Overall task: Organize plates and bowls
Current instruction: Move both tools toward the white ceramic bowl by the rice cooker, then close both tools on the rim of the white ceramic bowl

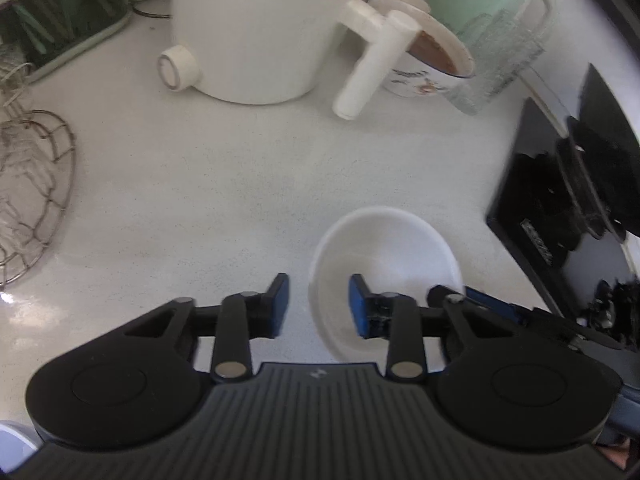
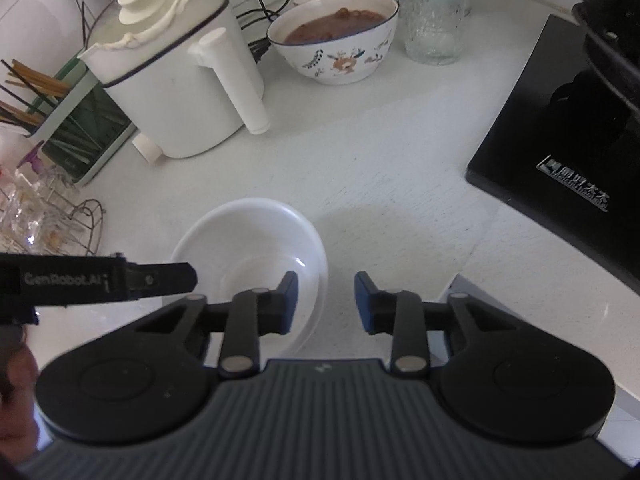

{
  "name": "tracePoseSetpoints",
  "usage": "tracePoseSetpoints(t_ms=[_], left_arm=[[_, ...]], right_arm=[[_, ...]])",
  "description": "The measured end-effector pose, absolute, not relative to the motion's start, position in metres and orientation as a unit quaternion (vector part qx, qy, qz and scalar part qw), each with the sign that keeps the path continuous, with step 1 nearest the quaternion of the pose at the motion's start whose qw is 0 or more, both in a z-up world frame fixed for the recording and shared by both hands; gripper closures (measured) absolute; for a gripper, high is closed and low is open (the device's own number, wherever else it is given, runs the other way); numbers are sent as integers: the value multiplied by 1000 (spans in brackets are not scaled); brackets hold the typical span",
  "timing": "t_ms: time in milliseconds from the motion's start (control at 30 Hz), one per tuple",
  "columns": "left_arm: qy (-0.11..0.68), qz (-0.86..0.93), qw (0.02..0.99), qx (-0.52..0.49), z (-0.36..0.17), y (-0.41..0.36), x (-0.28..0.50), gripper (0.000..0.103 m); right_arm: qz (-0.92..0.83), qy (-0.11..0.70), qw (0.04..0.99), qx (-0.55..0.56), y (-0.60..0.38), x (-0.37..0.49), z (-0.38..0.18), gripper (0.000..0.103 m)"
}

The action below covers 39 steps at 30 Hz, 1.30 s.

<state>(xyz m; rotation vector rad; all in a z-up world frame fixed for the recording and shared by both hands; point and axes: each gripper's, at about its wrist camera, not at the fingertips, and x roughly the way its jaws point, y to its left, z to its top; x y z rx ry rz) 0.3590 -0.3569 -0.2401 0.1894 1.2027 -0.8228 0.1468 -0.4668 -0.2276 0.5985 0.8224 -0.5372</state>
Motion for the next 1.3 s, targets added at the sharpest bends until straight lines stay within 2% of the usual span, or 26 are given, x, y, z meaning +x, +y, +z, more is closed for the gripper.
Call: tracePoseSetpoints(t_ms=[167, 267, 1300], left_arm=[[557, -368, 741, 72, -248, -354, 363, 84], [568, -360, 738, 62, -248, -353, 364, 95], [541, -367, 755, 42, -170, -297, 348, 95]], right_arm=[[-254, 400, 831, 291, -467, 153, -233, 88], [-254, 401, 831, 290, -466, 156, -234, 92], [-235, 370, 852, 287, -428, 148, -170, 93]])
